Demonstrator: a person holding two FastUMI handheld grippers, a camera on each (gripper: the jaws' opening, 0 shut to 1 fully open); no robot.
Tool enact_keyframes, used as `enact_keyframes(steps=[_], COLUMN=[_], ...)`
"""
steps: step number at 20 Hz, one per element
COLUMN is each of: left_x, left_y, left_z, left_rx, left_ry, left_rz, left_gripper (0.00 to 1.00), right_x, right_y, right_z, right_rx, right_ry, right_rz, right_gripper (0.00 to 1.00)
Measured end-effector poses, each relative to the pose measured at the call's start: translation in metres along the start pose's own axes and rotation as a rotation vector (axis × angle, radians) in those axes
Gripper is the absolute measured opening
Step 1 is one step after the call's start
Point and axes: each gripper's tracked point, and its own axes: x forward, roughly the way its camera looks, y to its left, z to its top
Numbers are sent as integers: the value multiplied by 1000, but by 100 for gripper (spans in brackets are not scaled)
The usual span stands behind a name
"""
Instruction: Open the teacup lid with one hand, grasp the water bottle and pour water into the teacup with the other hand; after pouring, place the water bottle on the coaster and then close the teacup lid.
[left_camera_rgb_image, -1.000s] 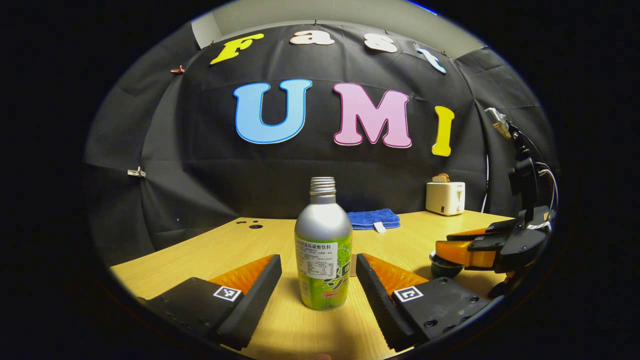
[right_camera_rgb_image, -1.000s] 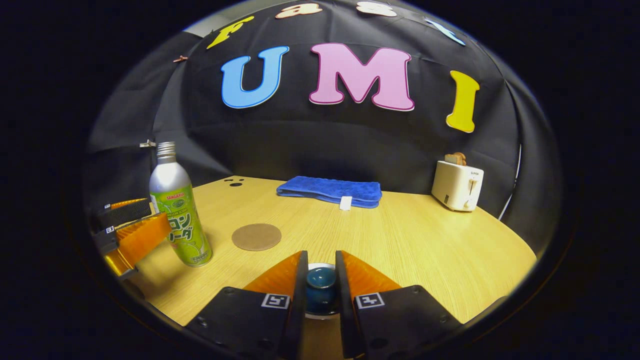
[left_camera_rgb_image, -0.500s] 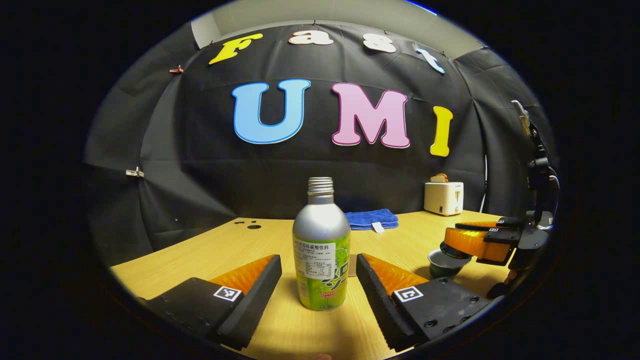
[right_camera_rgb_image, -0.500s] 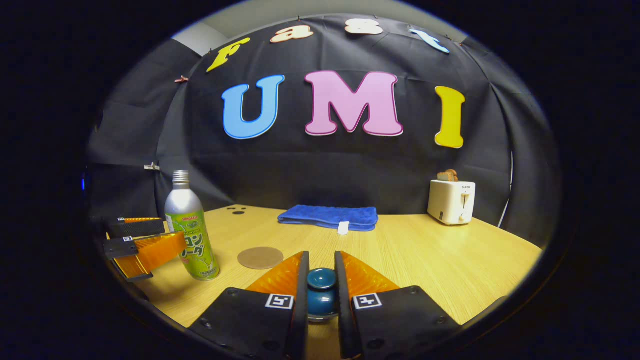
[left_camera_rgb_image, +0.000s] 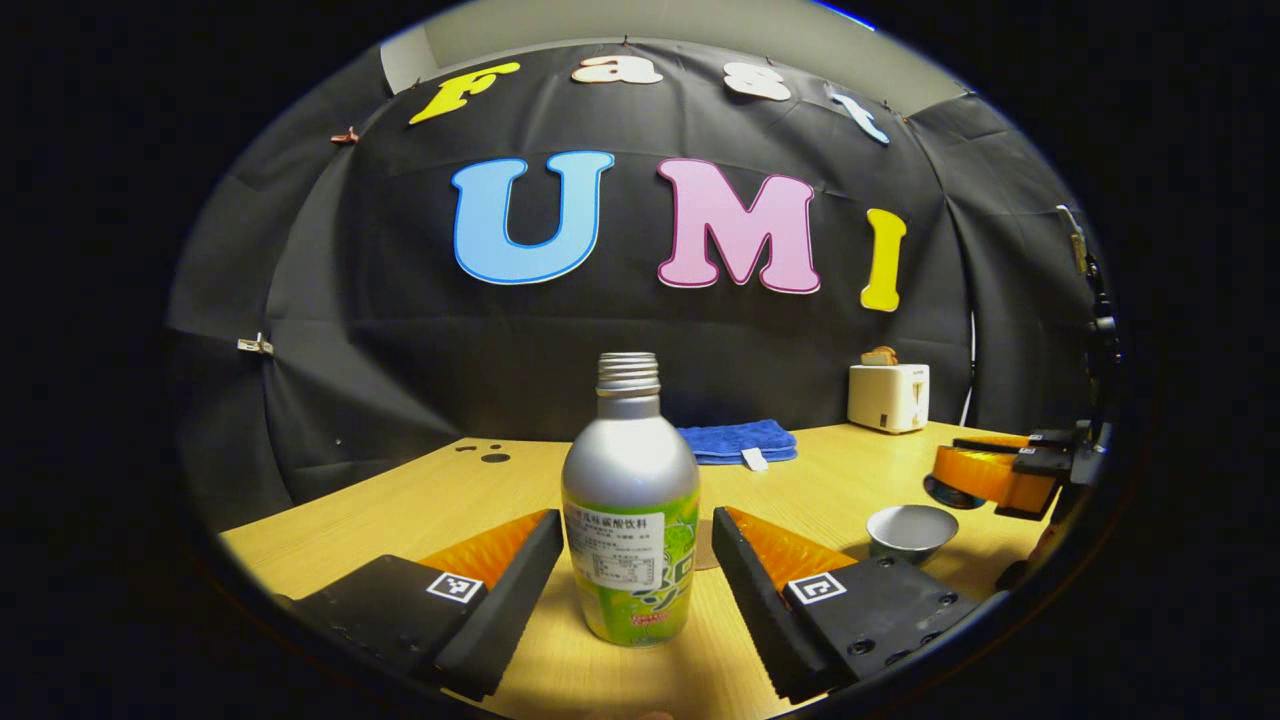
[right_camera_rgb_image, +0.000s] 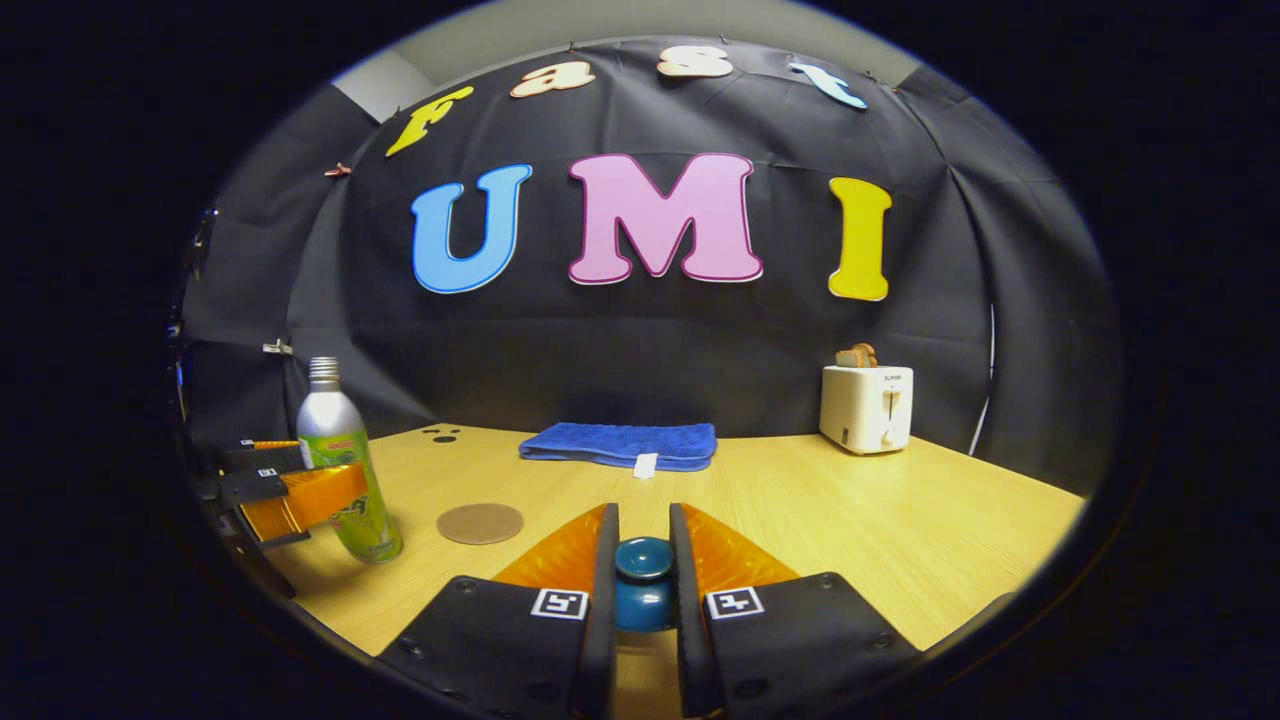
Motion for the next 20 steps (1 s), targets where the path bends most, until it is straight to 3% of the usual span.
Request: enact_keyframes(steps=[6,9,12,17,20], left_x=[29,32,32,32,33], left_y=[1,0,-3,-26,-24], left_z=[0,-1,-1,5,12], left_rx=[1,1,6,196,405], left_ry=[-3,-4,2,-7,-4], left_rz=[-14,-14,-20,-90,-111], left_gripper=[94,83,81,81,80], right_x=[-2,-2,0,6,9], right_y=[-36,-47,-54,-74,-82], right_z=[1,1,1,1,2], right_rx=[-1,-1,-1,0,0], right_ry=[-1,-2,0,1,0], right_rz=[-47,-53,-49,-61,-62], right_gripper=[28,28,28,28,28])
